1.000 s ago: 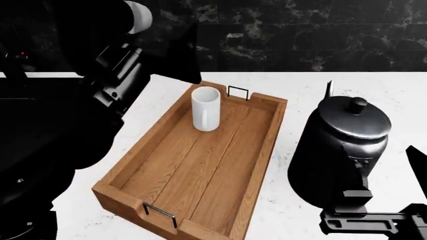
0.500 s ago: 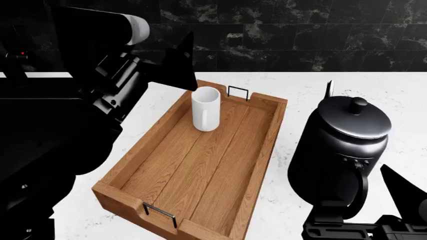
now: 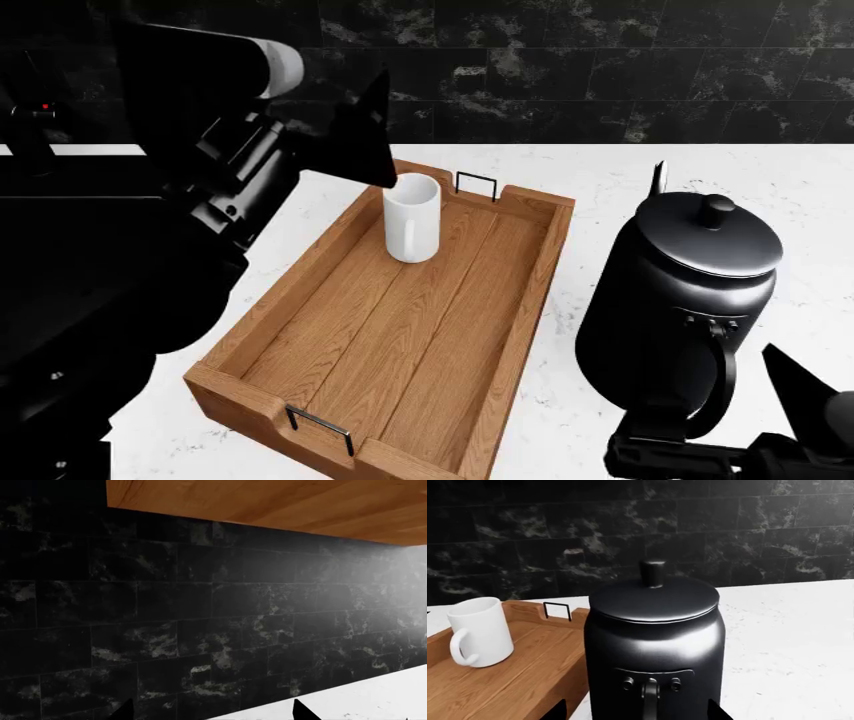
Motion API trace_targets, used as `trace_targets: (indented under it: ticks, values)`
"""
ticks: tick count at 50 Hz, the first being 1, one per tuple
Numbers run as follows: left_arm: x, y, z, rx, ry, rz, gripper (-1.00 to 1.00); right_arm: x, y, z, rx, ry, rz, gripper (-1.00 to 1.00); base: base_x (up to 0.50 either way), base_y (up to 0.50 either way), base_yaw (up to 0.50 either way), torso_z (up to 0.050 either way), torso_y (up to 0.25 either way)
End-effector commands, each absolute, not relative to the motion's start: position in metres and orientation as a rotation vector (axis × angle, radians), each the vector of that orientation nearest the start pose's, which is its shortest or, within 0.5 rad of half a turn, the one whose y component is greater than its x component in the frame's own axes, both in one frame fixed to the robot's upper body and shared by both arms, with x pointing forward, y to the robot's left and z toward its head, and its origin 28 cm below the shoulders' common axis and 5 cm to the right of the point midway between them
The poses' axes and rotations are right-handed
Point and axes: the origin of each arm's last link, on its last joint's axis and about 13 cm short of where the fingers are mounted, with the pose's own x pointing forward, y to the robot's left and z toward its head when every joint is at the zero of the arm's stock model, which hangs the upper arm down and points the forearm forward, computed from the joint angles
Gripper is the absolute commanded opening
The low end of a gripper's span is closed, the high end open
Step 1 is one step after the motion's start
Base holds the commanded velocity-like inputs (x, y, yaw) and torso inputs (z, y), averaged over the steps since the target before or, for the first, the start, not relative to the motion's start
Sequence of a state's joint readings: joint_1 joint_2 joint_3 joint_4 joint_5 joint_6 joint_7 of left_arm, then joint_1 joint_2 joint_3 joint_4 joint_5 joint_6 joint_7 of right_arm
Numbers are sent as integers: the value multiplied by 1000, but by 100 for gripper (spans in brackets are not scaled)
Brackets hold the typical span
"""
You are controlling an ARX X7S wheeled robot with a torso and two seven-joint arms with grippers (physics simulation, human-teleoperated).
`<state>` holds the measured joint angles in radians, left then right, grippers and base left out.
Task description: Pick the kettle from the counter and place it on the tray. Then pick the mug from the cabinet and place it on the tray. Then close the cabinet doors.
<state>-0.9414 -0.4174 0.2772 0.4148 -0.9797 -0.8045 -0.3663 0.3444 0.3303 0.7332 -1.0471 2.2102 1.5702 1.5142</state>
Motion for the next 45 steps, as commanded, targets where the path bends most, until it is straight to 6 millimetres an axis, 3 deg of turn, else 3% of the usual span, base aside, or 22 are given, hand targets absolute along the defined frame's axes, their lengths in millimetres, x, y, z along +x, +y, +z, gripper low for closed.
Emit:
trace_targets:
  ticks: [1,21,22,38,45]
  values:
    - [279,199,271,-73,-254,-411,100,109,-123,196,47,57,-115,100,0,0,0,0,0]
    - [282,200,266,-77,-244,-406,100,128,-131,188,80,100,-150,100,0,0,0,0,0]
    - [282,200,266,-77,-244,-405,100,128,-131,188,81,100,-151,-100,0,0,0,0,0]
    - [282,201,262,-83,-235,-402,100,126,-132,188,87,94,-156,-100,0,0,0,0,0]
    - [282,201,261,-85,-233,-401,100,119,-131,200,58,13,-168,-100,0,0,0,0,0]
